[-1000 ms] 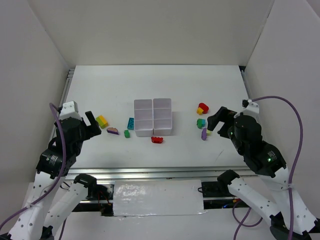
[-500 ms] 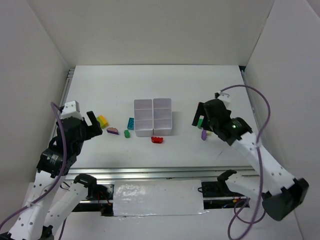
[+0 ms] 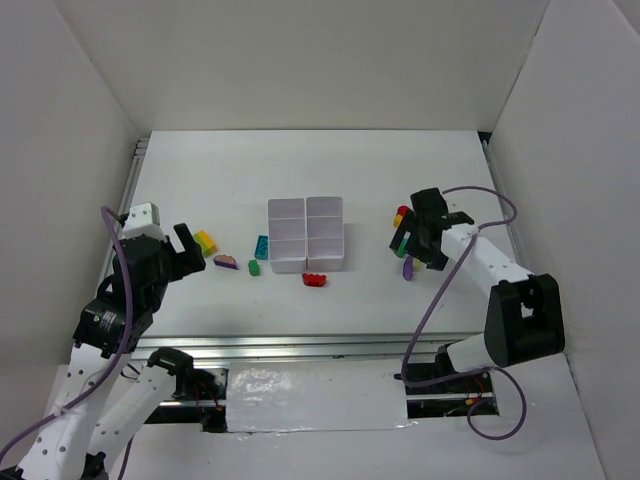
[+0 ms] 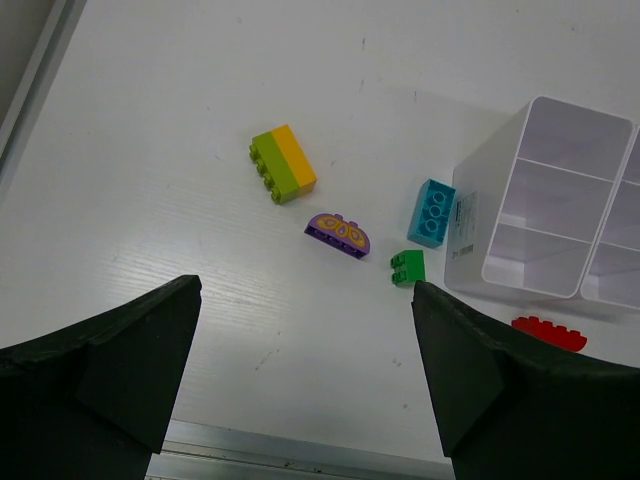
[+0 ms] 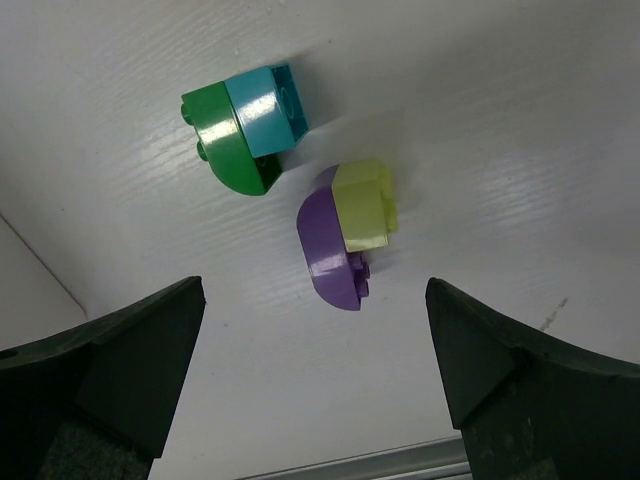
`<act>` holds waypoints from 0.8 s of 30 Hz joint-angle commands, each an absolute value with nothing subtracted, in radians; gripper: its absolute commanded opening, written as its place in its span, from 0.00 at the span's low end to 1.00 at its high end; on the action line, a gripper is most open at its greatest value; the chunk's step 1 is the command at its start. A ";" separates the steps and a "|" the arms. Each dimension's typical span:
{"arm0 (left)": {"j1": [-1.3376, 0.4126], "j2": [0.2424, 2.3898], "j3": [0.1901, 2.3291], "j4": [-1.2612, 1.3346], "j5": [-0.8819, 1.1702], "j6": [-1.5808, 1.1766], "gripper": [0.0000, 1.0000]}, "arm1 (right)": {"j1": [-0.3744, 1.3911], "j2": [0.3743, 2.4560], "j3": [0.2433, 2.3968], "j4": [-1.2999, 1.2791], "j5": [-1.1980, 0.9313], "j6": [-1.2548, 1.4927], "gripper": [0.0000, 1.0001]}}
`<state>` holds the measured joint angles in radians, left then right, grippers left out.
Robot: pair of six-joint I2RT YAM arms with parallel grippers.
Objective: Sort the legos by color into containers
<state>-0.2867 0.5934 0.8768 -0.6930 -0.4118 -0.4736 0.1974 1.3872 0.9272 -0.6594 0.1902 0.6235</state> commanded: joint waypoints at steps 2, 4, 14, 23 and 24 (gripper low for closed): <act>-0.291 0.588 0.879 -0.652 -0.399 -0.463 1.00 | 0.201 1.457 0.934 -0.598 0.181 0.630 0.98; -0.291 0.586 0.877 -0.652 -0.400 -0.465 1.00 | 0.196 1.515 0.946 -0.606 0.189 0.626 0.95; -0.291 0.594 0.876 -0.652 -0.399 -0.462 0.99 | 0.192 1.624 0.968 -0.586 0.178 0.606 0.73; -0.291 0.600 0.879 -0.655 -0.408 -0.466 1.00 | 0.195 1.556 0.914 -0.565 0.158 0.600 0.40; -0.291 0.603 0.880 -0.657 -0.410 -0.466 1.00 | 0.195 1.551 0.910 -0.566 0.161 0.600 0.25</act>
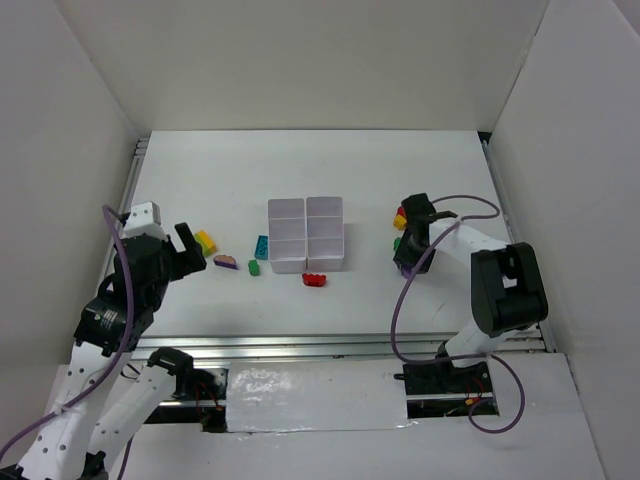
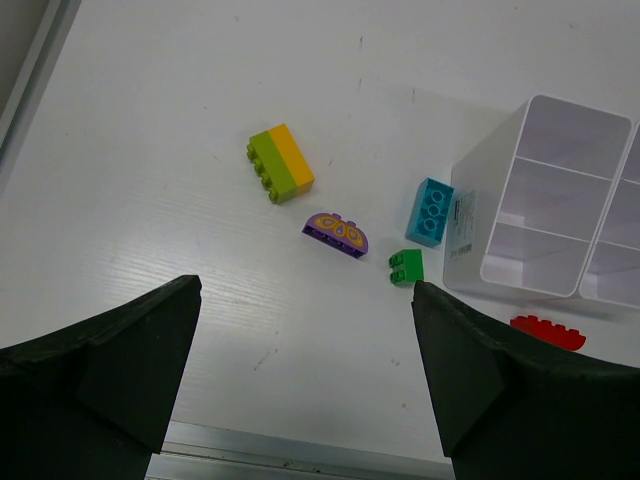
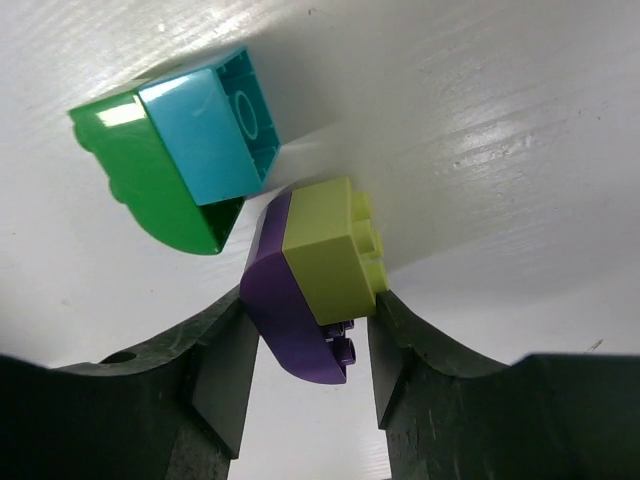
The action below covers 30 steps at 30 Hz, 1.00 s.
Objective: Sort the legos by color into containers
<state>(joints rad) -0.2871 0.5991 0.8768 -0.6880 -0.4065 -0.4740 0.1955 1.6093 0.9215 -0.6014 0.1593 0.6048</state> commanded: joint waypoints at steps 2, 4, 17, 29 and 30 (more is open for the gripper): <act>-0.291 0.604 0.881 -0.657 -0.411 -0.468 0.99 | 0.195 1.552 0.911 -0.574 0.166 0.601 0.00; -0.291 0.606 0.880 -0.657 -0.411 -0.468 1.00 | 0.201 1.545 0.908 -0.577 0.169 0.597 0.00; -0.291 0.644 0.934 -0.631 -0.171 -0.523 1.00 | 0.641 1.264 0.985 -0.597 0.158 0.516 0.00; -0.405 0.813 0.899 -0.268 0.372 -0.834 1.00 | 1.041 1.147 1.080 -0.402 0.150 0.308 0.00; -0.423 0.824 0.897 -0.267 0.359 -0.841 0.99 | 1.063 1.147 1.084 -0.381 0.149 0.301 0.00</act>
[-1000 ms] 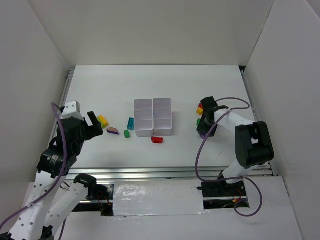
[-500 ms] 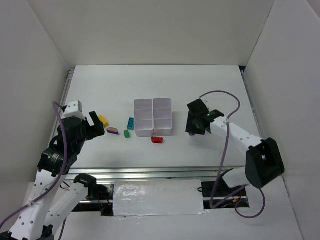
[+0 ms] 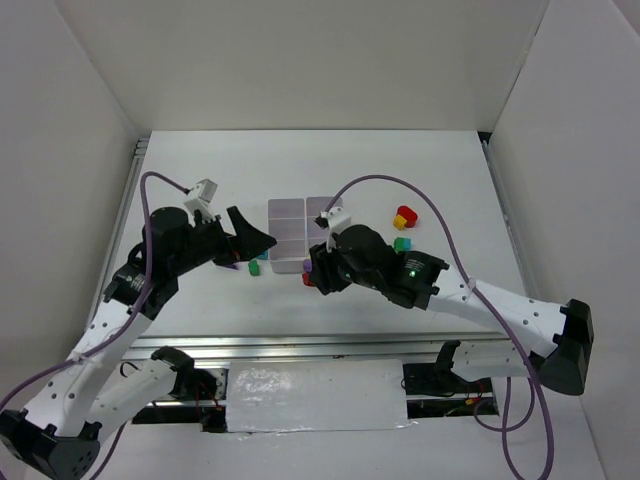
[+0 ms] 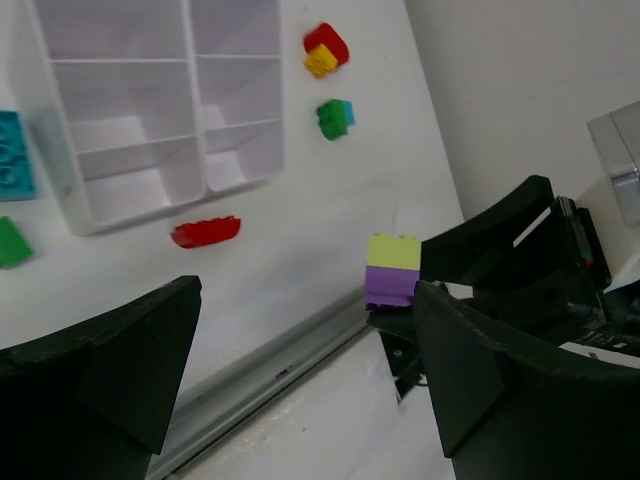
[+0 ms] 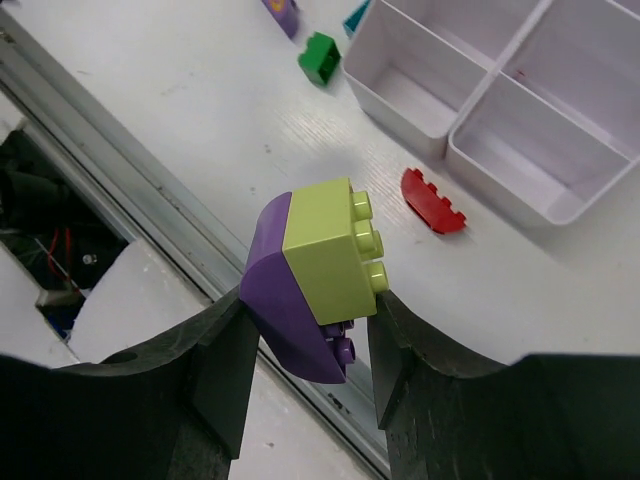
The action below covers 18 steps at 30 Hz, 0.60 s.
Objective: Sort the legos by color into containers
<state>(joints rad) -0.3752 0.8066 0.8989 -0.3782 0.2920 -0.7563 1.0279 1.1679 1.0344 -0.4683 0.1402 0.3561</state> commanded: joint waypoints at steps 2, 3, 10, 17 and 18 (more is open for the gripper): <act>-0.469 0.845 0.888 -0.249 0.339 -0.851 0.98 | 1.078 1.154 1.100 -0.370 0.155 0.298 0.00; -0.485 0.851 0.871 -0.235 0.336 -0.867 0.98 | 1.086 1.155 1.106 -0.367 0.156 0.292 0.00; -0.616 0.933 0.841 -0.132 0.328 -0.914 0.93 | 1.111 1.149 1.112 -0.319 0.153 0.291 0.00; -0.678 0.960 0.833 -0.092 0.296 -0.928 0.83 | 1.112 1.161 1.127 -0.344 0.198 0.307 0.00; -0.684 0.963 0.830 -0.087 0.298 -0.930 0.81 | 1.112 1.166 1.127 -0.342 0.212 0.311 0.00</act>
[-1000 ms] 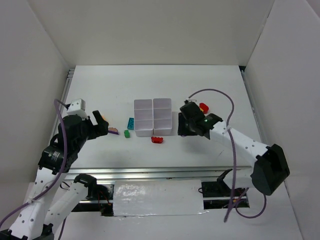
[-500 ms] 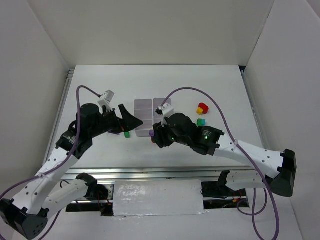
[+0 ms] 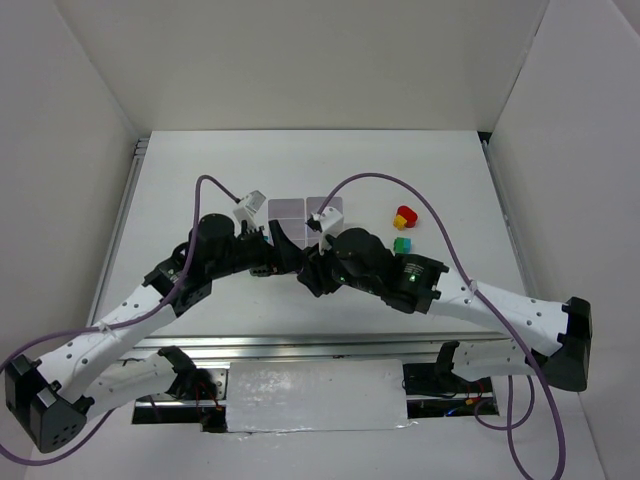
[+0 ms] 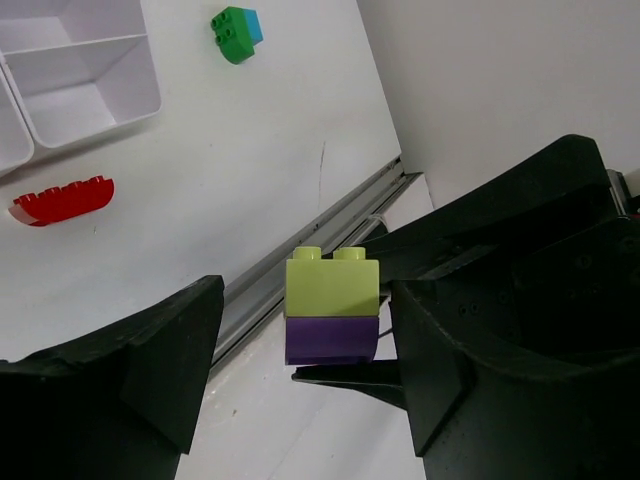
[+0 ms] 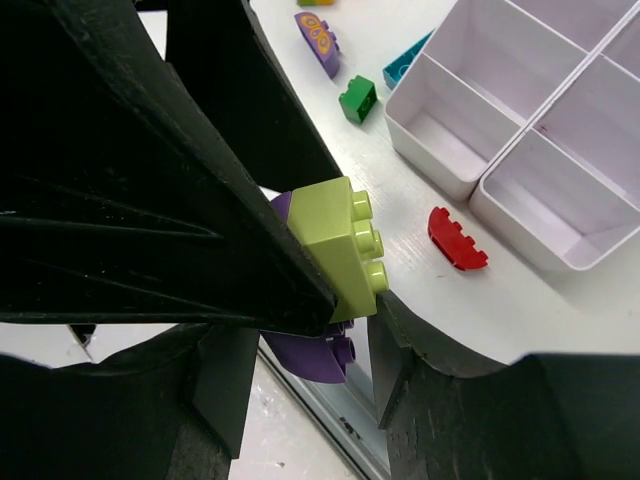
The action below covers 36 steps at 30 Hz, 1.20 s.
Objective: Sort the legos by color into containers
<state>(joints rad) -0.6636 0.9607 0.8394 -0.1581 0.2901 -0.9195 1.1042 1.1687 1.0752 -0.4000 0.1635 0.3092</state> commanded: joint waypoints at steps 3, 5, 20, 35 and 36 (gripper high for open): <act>-0.695 0.966 0.822 -0.078 0.298 -0.933 0.66 | 1.112 1.173 1.131 -0.344 0.250 0.322 0.00; -0.698 0.968 0.816 -0.072 0.298 -0.931 0.46 | 1.112 1.177 1.134 -0.341 0.262 0.333 0.00; -0.701 0.899 0.838 -0.069 0.322 -0.753 0.00 | 1.072 0.970 0.997 -0.319 -0.039 0.313 1.00; -0.701 0.848 0.802 0.084 0.805 -0.549 0.00 | 0.957 0.818 0.972 -0.278 -0.390 0.330 0.88; -0.701 0.835 0.798 0.093 0.810 -0.552 0.00 | 0.959 0.830 0.971 -0.270 -0.390 0.327 0.85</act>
<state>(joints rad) -0.6975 0.8650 0.8108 -0.0399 0.6632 -0.5777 0.9638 0.7845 0.9508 -0.3157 -0.3080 0.3443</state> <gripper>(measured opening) 0.470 0.870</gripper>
